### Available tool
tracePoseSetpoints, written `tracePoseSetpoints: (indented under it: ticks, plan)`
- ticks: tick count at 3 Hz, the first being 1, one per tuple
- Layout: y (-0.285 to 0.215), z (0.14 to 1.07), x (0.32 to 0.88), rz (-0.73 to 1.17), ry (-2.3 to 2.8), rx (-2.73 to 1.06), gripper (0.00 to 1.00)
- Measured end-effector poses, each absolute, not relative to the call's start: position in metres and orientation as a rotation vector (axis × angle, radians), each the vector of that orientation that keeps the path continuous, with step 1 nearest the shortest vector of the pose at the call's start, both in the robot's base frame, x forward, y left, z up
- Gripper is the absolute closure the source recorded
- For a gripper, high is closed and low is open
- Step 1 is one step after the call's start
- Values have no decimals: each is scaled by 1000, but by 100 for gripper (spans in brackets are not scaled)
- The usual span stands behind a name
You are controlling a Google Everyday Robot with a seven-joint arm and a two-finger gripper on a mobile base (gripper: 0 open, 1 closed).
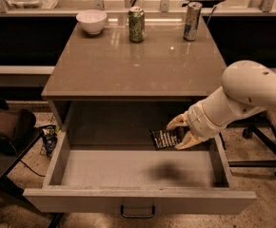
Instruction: Place rxbar chocolate into top drawer
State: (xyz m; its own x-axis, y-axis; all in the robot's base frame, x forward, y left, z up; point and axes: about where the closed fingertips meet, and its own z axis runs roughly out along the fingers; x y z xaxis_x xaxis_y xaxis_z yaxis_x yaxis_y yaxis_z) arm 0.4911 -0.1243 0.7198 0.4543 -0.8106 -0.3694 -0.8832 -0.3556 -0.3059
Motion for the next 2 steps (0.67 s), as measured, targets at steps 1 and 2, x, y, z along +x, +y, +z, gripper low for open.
tracePoseSetpoints:
  ticks: [1,2]
  plan:
    - [-124,720,491,210,1418,-2248,82]
    - [-123,721,490,209,1415,-2250,59]
